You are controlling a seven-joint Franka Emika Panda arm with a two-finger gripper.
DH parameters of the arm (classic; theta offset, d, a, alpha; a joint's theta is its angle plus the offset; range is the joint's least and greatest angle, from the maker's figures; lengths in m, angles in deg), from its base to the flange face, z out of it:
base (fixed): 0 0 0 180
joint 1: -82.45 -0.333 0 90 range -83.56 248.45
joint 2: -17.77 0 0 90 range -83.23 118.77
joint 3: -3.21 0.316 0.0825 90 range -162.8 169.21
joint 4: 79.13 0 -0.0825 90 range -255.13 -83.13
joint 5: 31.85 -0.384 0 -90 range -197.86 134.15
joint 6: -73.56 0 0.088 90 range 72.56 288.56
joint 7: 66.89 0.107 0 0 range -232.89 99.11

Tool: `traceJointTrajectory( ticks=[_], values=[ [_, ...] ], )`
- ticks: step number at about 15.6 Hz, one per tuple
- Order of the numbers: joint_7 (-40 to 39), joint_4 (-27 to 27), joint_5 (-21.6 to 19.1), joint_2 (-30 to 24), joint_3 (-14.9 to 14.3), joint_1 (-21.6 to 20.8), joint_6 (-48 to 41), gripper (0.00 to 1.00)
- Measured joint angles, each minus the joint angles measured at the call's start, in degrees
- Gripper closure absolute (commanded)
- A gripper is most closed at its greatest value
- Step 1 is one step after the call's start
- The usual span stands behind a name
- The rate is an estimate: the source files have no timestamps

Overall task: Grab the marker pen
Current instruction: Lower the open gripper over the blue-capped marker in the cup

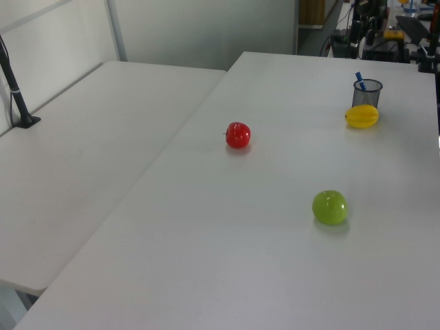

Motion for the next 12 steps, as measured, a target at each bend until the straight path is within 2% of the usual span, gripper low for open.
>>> traceJointTrajectory(
  ticks=[2, 5, 12],
  values=[
    [-2.05, 0.01, 0.06, 0.88, -1.22, 0.02, 0.00, 0.00],
    [-3.86, 0.00, 0.06, 2.49, -3.23, 0.08, 2.65, 0.08],
    [-3.96, -0.01, -0.03, 6.75, -3.57, 0.07, 7.42, 0.12]
  ],
)
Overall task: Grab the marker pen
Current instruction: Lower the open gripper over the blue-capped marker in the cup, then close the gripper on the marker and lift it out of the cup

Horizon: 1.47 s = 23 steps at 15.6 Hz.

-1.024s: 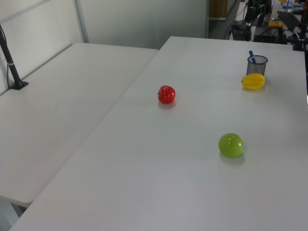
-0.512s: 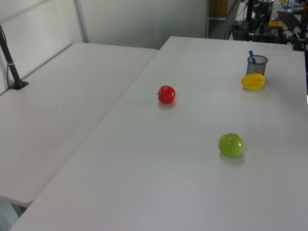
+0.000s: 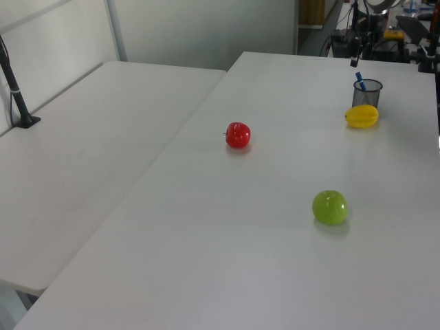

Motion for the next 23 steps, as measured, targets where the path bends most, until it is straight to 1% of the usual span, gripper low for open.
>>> traceJointTrajectory(
  ticks=[3, 4, 5, 8, 10, 13, 17, 21, 23],
  values=[
    [1.10, 0.01, -0.79, 0.46, 0.00, 0.00, 0.07, 0.22],
    [1.75, 0.00, -0.85, 0.70, 0.00, -0.02, 0.07, 0.30],
    [2.10, 0.00, -0.88, 1.00, 0.00, -0.05, 0.07, 0.35],
    [2.51, 0.00, -0.89, 1.84, 0.01, -0.11, 0.07, 0.37],
    [2.59, 0.00, -0.90, 2.08, 0.01, -0.12, 0.07, 0.48],
    [2.63, 0.00, -0.90, 2.23, 0.01, -0.12, 0.07, 0.53],
    [2.76, -0.09, -0.95, 2.47, 0.04, -0.13, 0.07, 0.63],
    [3.64, -0.27, -1.02, 2.77, 0.27, -0.19, 0.07, 0.81],
    [3.86, -0.28, -1.02, 2.79, 0.38, -0.22, 0.07, 0.87]
  ],
)
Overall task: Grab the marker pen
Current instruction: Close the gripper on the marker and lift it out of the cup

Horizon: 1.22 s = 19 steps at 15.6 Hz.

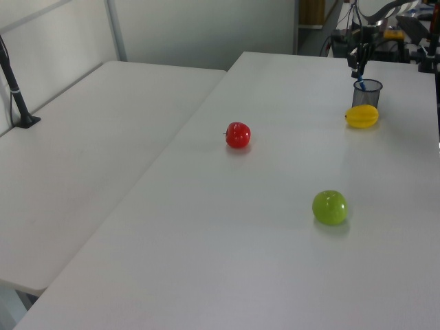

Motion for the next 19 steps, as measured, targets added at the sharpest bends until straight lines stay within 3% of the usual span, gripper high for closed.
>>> traceJointTrajectory(
  ticks=[11, 19],
  values=[
    [0.07, 2.09, -2.01, -0.47, 0.04, -0.19, 0.00, 0.91],
    [0.13, 6.99, -4.14, -6.15, -0.04, -0.21, -2.99, 0.90]
  ],
)
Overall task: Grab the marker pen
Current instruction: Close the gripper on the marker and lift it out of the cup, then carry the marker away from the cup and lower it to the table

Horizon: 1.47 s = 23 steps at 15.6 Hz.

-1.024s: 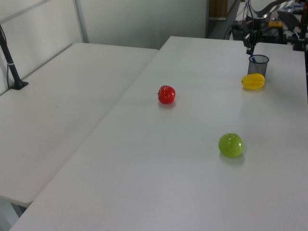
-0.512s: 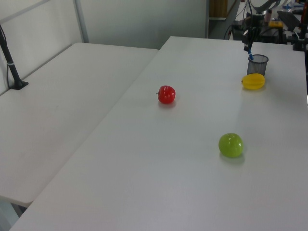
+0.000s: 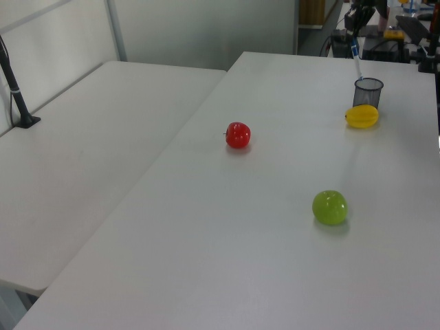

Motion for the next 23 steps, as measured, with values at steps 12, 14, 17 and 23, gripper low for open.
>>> traceJointTrajectory(
  ticks=[12, 14, 17, 23],
  values=[
    [4.40, -0.13, -0.07, -8.72, 0.03, -12.35, -19.05, 0.90],
    [5.07, -0.36, -0.07, -8.63, 0.04, -15.83, -21.99, 0.90],
    [6.01, -1.35, -0.07, -8.25, 0.04, -19.82, -23.72, 0.90],
    [7.01, -2.81, -0.07, -4.74, 0.12, -23.78, -24.02, 0.90]
  ],
)
